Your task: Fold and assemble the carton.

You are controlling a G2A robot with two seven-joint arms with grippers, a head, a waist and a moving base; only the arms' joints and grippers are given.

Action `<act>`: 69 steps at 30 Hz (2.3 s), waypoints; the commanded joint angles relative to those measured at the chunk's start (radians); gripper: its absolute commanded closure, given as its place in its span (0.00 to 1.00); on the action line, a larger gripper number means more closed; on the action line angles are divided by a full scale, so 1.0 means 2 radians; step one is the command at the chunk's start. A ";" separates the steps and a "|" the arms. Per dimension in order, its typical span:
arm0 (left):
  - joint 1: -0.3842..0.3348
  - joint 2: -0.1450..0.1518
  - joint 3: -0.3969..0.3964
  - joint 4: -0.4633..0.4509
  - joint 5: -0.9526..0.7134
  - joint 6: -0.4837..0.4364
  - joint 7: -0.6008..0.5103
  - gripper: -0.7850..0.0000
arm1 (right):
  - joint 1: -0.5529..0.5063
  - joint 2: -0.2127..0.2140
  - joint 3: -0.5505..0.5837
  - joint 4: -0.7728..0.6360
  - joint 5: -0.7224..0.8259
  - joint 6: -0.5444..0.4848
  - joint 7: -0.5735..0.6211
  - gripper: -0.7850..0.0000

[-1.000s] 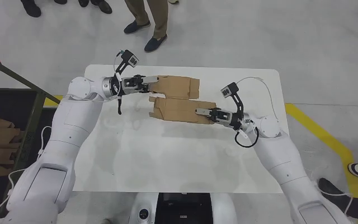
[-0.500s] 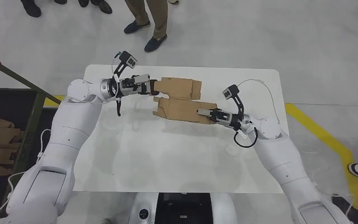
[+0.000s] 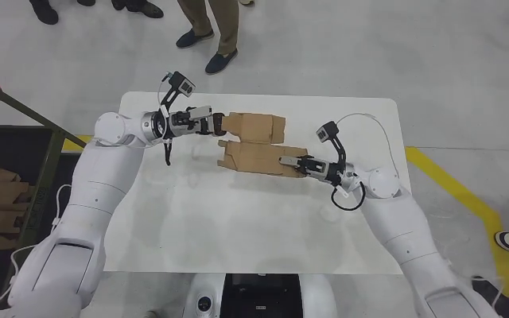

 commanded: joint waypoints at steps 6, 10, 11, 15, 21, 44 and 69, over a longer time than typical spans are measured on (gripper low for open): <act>-0.008 -0.002 0.008 0.009 0.009 -0.003 0.003 0.00 | -0.006 0.001 -0.002 -0.015 0.001 0.003 -0.001 1.00; -0.010 -0.003 0.009 0.011 0.010 -0.002 0.002 0.00 | -0.008 0.000 -0.003 -0.022 0.002 0.004 -0.002 1.00; -0.010 -0.003 0.010 0.011 0.010 -0.002 0.002 0.00 | -0.009 0.000 -0.004 -0.023 0.003 0.004 -0.003 1.00; -0.011 -0.004 0.014 0.012 0.017 -0.002 0.002 0.00 | -0.009 0.000 -0.006 -0.027 0.003 0.005 -0.005 1.00; -0.011 -0.004 0.017 0.012 0.024 -0.003 0.003 0.00 | -0.009 0.000 -0.007 -0.026 0.005 0.004 -0.006 1.00; -0.019 -0.005 0.026 0.035 0.070 0.006 0.025 1.00 | -0.010 0.001 -0.006 -0.030 0.002 0.006 -0.009 1.00; -0.004 -0.004 0.013 0.014 0.044 0.017 0.005 1.00 | -0.025 0.018 0.057 -0.049 -0.002 -0.051 -0.024 0.08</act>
